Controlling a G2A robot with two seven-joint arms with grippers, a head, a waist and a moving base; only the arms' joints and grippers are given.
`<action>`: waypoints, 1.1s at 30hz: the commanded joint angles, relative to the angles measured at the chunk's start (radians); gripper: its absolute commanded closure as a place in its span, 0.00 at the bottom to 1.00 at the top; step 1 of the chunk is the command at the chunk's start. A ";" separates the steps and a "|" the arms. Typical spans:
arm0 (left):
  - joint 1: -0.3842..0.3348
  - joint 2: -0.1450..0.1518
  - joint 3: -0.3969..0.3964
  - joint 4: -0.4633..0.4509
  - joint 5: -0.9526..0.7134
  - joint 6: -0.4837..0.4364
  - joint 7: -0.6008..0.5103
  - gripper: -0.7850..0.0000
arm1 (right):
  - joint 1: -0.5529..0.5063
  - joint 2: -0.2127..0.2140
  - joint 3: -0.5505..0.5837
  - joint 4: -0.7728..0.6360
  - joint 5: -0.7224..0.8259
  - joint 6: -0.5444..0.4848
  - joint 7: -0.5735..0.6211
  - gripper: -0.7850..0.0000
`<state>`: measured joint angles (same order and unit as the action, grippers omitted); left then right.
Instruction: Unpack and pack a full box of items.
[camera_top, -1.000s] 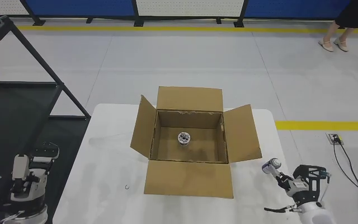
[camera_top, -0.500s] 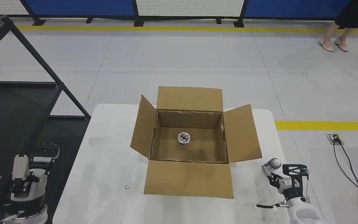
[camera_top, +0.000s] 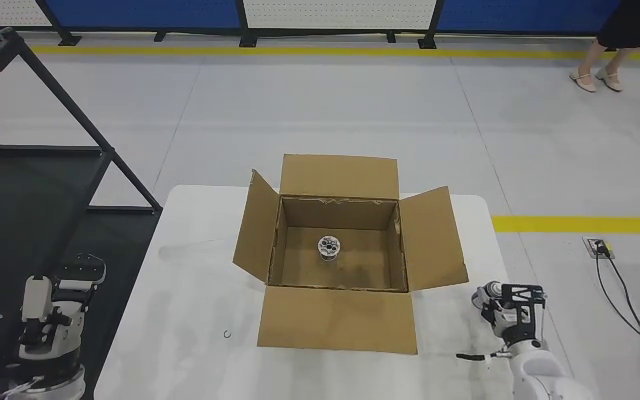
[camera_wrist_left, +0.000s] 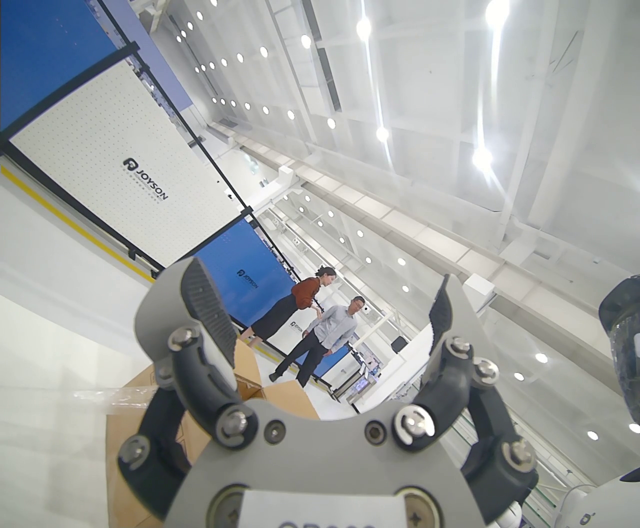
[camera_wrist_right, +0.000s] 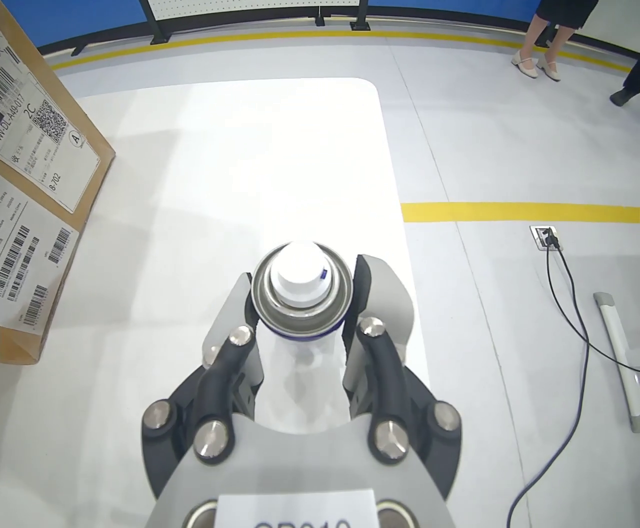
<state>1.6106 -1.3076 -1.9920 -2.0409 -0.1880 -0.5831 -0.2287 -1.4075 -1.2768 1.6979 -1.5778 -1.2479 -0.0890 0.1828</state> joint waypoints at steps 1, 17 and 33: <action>0.000 0.000 0.000 0.000 0.000 0.000 0.000 0.00 | -0.005 0.000 -0.001 -0.011 0.003 0.000 -0.011 0.91; 0.000 0.000 0.000 0.000 0.000 0.000 0.000 0.00 | -0.250 -0.016 -0.021 -0.589 0.041 0.134 -0.169 1.00; 0.000 0.000 0.000 0.000 0.000 0.000 0.000 0.00 | -0.069 -0.040 -0.487 -0.677 -0.289 0.132 0.060 1.00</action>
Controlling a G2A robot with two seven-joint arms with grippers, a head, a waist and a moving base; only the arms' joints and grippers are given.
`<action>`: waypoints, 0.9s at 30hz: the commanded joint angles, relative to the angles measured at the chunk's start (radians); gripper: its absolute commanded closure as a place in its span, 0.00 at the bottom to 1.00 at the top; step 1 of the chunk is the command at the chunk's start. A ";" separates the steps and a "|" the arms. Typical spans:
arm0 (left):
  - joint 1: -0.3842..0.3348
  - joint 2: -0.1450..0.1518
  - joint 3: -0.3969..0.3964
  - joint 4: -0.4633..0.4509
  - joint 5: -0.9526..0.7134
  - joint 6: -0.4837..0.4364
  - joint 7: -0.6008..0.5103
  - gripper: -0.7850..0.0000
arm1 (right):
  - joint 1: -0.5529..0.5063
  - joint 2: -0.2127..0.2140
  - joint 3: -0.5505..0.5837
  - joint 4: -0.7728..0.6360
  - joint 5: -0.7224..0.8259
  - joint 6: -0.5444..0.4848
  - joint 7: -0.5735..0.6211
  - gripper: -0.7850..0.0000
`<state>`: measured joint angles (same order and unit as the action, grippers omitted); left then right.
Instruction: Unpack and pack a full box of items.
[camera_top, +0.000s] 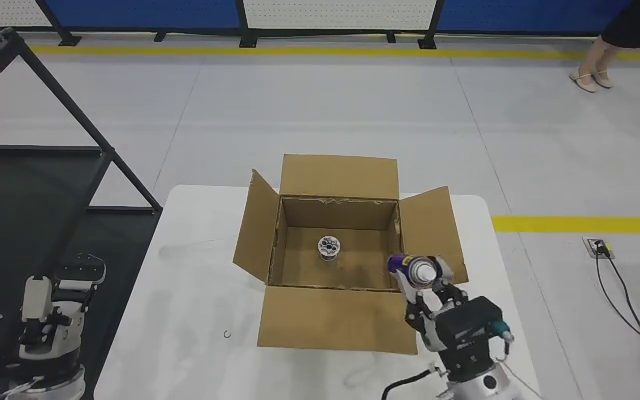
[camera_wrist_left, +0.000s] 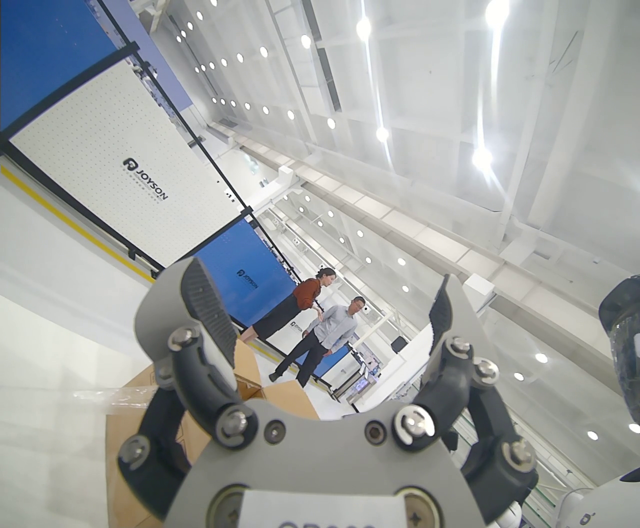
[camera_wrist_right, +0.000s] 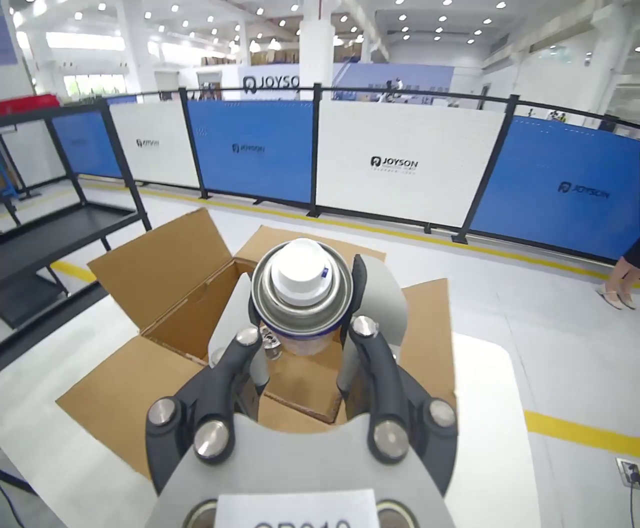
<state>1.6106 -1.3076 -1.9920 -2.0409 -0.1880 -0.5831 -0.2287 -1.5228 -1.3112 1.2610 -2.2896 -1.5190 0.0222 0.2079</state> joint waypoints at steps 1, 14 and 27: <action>0.000 0.000 0.000 0.000 0.000 0.000 0.000 0.00 | 0.088 -0.011 -0.087 0.068 -0.029 0.037 0.067 1.00; 0.000 0.000 0.000 0.000 0.000 0.000 0.000 0.00 | 0.569 -0.126 -0.349 0.561 0.023 0.403 0.353 1.00; 0.000 0.000 0.000 0.000 0.000 0.000 0.000 0.00 | 0.569 -0.126 -0.349 0.561 0.023 0.403 0.353 1.00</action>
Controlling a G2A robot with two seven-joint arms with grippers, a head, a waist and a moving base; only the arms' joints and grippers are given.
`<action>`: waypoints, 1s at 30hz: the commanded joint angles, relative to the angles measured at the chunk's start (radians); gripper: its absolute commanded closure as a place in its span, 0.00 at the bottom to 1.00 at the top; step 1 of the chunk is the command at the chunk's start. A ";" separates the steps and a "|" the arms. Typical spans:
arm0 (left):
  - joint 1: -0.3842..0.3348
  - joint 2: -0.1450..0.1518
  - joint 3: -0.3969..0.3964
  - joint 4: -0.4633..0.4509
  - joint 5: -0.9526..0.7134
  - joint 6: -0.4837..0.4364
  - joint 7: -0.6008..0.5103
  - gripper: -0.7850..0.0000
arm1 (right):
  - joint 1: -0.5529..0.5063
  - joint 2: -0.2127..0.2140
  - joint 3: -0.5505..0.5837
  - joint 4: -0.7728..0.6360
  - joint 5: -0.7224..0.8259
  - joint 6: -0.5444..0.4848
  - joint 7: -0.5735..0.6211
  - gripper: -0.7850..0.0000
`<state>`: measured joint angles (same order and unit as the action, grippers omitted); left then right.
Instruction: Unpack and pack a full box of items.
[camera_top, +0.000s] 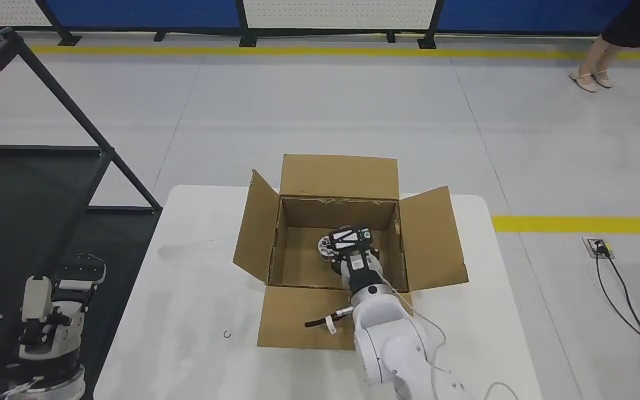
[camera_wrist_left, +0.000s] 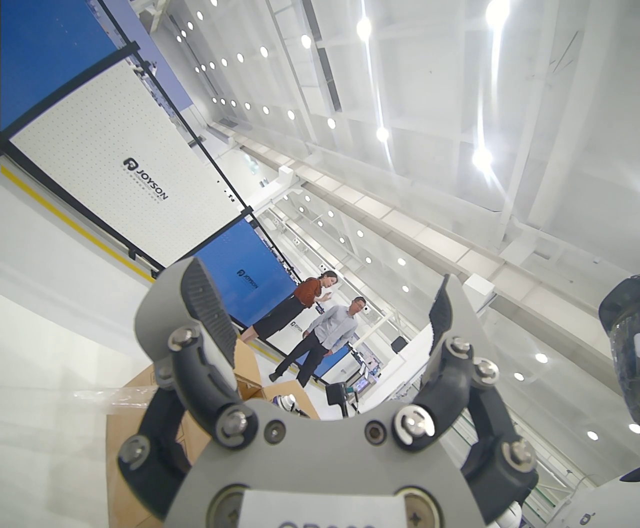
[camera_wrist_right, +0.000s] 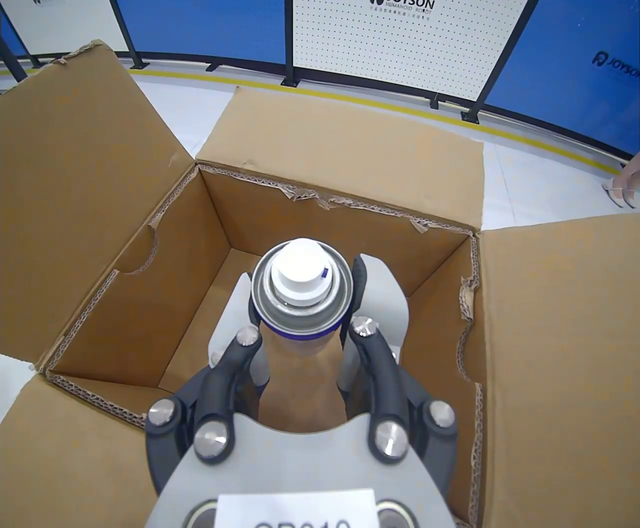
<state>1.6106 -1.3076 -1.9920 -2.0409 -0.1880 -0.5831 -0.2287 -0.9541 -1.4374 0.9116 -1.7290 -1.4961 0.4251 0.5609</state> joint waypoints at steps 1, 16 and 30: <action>0.000 0.000 0.000 0.000 0.000 0.000 0.000 0.00 | -0.005 0.000 0.002 0.003 0.004 -0.003 -0.005 1.00; 0.000 0.000 0.000 0.000 0.000 0.000 0.000 0.00 | 0.322 -0.103 -0.031 0.463 0.176 0.149 0.122 1.00; 0.000 0.000 0.000 0.000 0.000 0.000 0.000 0.00 | 0.380 -0.131 0.024 0.663 0.236 0.124 0.127 1.00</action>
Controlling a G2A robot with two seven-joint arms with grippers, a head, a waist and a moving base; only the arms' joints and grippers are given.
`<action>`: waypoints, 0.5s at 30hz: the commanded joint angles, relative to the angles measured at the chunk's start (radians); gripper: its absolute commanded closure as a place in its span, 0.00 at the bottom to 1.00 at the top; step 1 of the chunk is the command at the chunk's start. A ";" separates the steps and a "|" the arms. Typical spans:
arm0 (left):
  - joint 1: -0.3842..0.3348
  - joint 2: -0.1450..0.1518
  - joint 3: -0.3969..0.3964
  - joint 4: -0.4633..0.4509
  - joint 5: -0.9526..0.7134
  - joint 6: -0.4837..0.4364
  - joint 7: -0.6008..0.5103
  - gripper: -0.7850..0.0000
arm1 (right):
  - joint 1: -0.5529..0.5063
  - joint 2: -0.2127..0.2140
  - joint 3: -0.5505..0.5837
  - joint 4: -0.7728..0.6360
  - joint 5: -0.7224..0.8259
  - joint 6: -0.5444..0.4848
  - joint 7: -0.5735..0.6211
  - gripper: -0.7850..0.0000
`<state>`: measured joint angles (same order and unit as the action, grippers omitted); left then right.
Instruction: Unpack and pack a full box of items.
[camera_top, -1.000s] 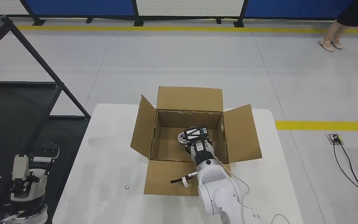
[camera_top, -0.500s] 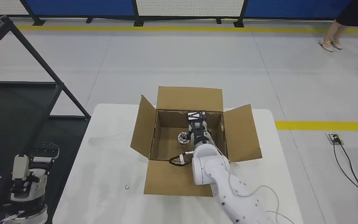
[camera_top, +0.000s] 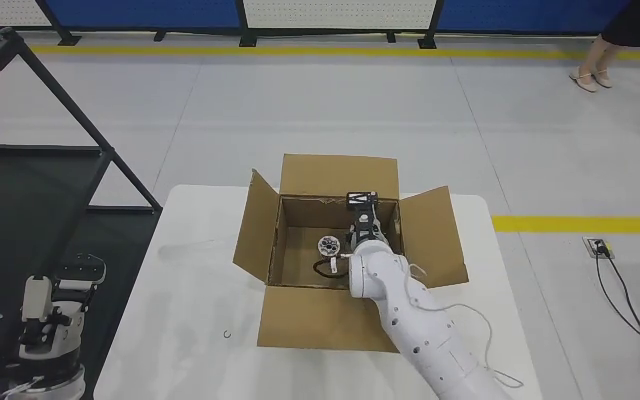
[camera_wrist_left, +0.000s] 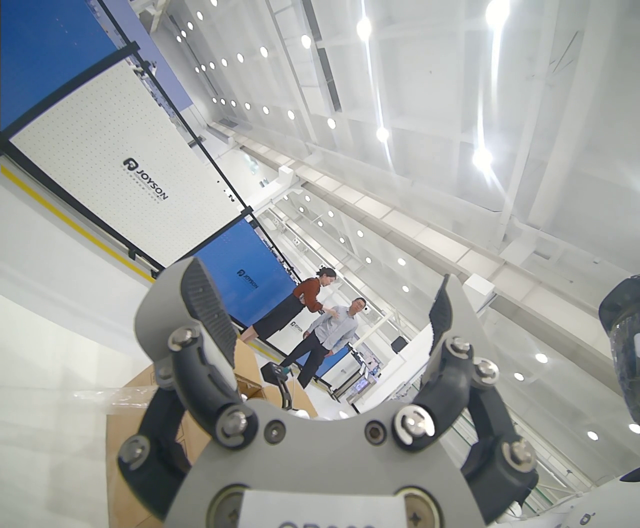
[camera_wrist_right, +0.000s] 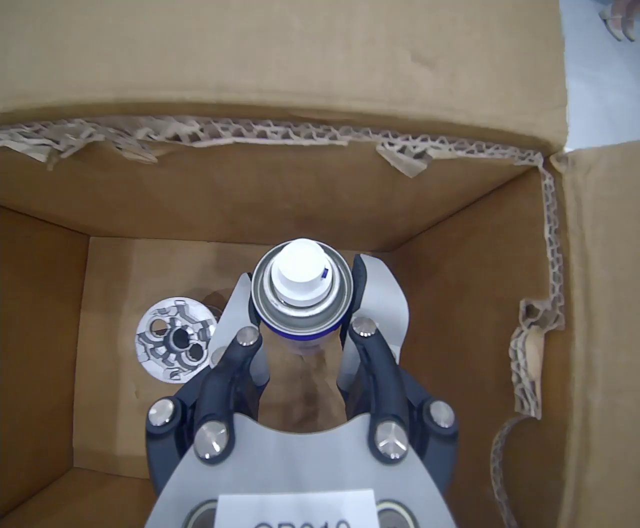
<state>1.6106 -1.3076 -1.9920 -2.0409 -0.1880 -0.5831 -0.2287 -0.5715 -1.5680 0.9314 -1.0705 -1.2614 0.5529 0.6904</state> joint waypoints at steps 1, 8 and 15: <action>0.000 0.000 0.000 0.000 0.000 0.000 0.000 0.00 | -0.005 -0.001 0.007 0.009 0.001 -0.008 -0.005 1.00; 0.000 0.000 0.000 0.000 0.000 0.000 0.000 0.00 | -0.018 -0.001 0.034 0.024 -0.001 -0.058 -0.003 0.45; 0.000 0.000 0.000 0.000 0.000 0.000 0.000 0.00 | -0.060 0.003 0.057 -0.040 -0.032 -0.079 -0.010 0.00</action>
<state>1.6106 -1.3076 -1.9920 -2.0409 -0.1880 -0.5831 -0.2287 -0.6226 -1.5659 0.9846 -1.0962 -1.2853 0.4730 0.6828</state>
